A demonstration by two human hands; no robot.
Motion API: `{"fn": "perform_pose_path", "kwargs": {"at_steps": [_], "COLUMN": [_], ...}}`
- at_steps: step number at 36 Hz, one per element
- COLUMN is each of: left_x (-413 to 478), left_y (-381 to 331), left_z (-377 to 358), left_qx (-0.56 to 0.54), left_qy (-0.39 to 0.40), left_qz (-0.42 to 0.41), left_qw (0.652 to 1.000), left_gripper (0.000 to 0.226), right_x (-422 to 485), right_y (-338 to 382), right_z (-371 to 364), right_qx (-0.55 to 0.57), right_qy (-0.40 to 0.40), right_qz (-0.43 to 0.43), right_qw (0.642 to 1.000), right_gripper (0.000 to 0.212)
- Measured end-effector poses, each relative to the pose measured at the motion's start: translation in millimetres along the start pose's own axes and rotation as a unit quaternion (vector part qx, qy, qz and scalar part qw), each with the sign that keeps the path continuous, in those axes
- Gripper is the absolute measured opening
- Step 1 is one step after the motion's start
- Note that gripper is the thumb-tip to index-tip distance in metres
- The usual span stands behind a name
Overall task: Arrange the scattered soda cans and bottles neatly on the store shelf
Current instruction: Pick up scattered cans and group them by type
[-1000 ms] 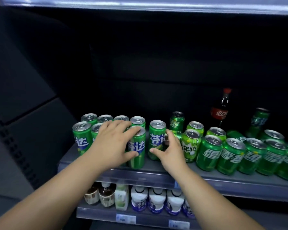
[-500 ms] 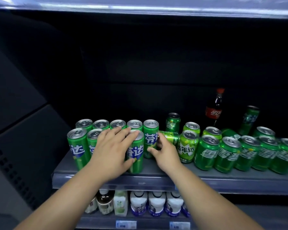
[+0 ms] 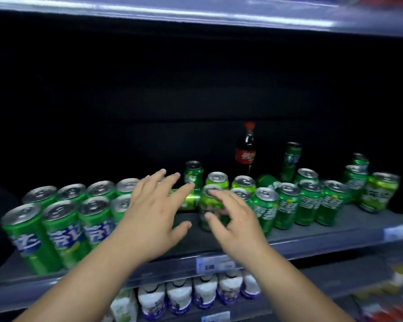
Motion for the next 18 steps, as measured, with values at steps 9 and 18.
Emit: {"fn": "perform_pose_path", "kwargs": {"at_steps": [9,18], "left_x": [74,156], "left_y": [-110,-200], "left_z": [-17,-28], "left_qx": [-0.043,-0.088], "left_qy": [0.029,0.043], "left_qz": [-0.083,-0.078], "left_qw": [0.995,0.992], "left_gripper": [0.076,0.083], "right_x": [4,45], "right_y": [-57,-145], "right_z": [184,289], "right_qx": [-0.025,-0.006], "right_qy": [-0.148,-0.157], "right_qz": [-0.057,-0.104], "right_qw": [0.987,0.982], "right_gripper": [0.037,0.046]}}
Point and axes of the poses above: each hand's wrist, its own x-axis towards the middle knuckle, its own z-axis out of the back of the hand, y = z × x, the point moved 9 cm from there along x, towards the middle knuckle, and after that the axes turned 11 degrees about x, right-handed, at the moved point
